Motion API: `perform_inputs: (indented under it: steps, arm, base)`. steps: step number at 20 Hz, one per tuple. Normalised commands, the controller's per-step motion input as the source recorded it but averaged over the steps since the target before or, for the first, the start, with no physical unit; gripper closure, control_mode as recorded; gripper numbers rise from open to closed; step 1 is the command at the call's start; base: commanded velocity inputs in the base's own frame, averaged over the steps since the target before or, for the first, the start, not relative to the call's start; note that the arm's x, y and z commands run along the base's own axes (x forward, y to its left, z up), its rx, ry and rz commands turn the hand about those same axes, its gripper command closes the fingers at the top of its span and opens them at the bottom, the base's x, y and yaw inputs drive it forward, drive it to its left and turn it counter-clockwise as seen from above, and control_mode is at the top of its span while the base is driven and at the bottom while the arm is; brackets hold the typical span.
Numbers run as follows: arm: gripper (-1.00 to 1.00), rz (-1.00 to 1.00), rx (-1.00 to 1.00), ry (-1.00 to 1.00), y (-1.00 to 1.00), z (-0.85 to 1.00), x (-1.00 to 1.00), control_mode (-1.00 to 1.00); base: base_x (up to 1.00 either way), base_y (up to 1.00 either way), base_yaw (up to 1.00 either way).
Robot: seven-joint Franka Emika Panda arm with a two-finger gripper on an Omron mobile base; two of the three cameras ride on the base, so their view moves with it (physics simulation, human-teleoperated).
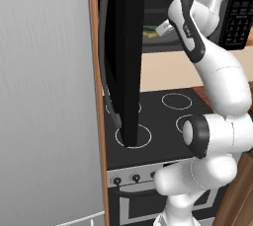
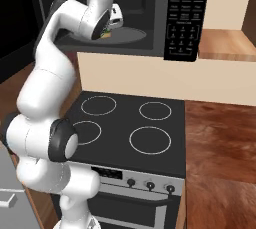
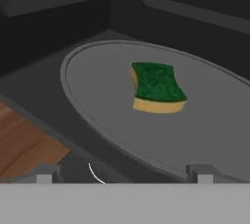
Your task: Place the sponge inside the microwave to prepare for sanitizing.
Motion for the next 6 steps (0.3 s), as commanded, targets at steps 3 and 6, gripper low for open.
perform_inputs:
  steps: [3,6]
  arm:
    - [-1.0,-0.04,0.0,0.0,-0.05,0.08,-0.56,-1.0]
    - [-1.0,-0.1,0.0,0.0,-0.09,0.12,-0.53,-1.0]
  base:
    - [0.0,0.0,0.0]
    - [0.0,0.0,0.0]
